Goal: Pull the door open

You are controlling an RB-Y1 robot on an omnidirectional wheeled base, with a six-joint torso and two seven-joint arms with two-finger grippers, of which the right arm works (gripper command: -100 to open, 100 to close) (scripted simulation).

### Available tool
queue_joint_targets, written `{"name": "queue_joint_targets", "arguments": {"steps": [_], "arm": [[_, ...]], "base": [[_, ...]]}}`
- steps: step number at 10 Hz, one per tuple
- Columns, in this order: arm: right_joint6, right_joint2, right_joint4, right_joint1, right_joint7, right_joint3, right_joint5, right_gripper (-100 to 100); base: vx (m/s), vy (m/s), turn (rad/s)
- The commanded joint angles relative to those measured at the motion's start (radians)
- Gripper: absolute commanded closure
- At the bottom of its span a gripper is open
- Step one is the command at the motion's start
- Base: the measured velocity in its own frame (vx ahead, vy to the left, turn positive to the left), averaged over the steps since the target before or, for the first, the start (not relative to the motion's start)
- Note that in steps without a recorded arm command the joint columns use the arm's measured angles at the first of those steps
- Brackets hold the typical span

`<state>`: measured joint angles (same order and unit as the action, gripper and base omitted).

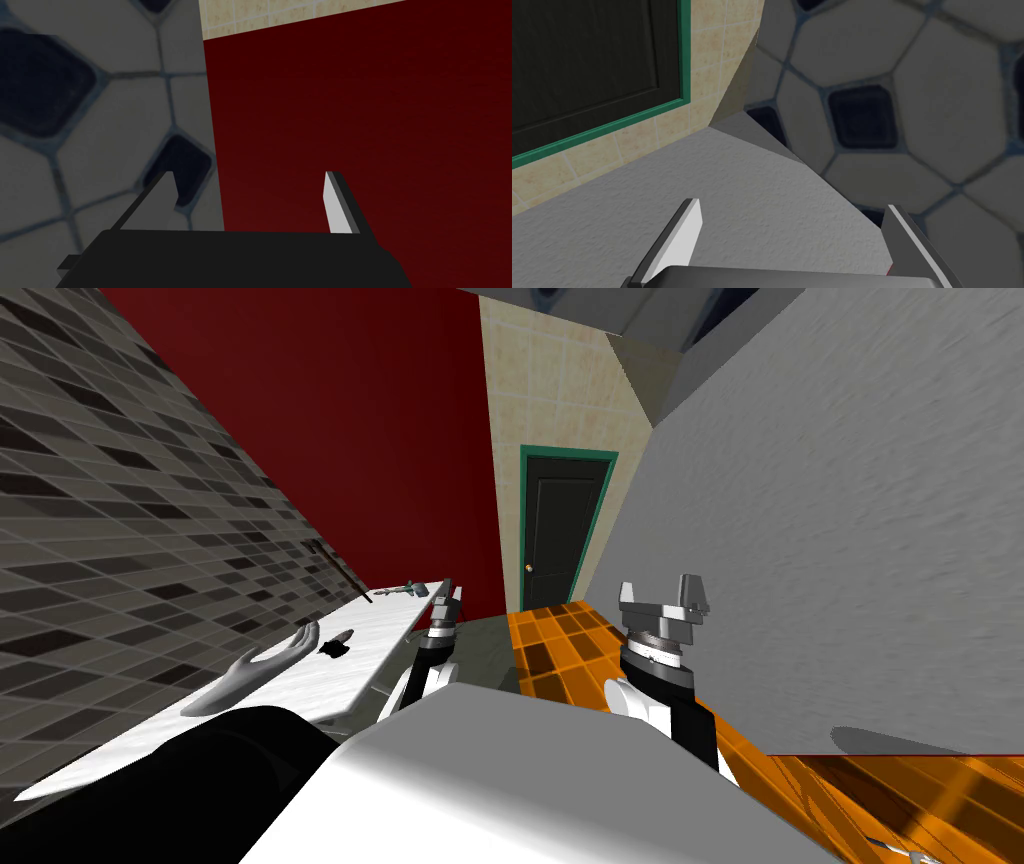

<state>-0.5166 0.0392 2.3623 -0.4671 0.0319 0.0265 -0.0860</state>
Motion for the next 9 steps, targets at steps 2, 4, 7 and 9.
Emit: {"name": "queue_joint_targets", "arguments": {"steps": [2,4,7,9], "arm": [[-0.009,-0.019,-0.048,0.017,-0.035,-0.01,0.019,-100],[-0.018,-0.033,-0.09,0.033,-0.066,-0.02,0.037,-100],[-0.03,-0.05,-0.152,0.055,-0.11,-0.033,0.062,-100],[-0.04,-0.063,-0.203,0.073,-0.148,-0.044,0.083,-100]], "base": [[0.073,0.011,0.025],[0.124,-0.001,0.024],[0.098,0.019,0.021],[0.106,0.013,0.026]]}}
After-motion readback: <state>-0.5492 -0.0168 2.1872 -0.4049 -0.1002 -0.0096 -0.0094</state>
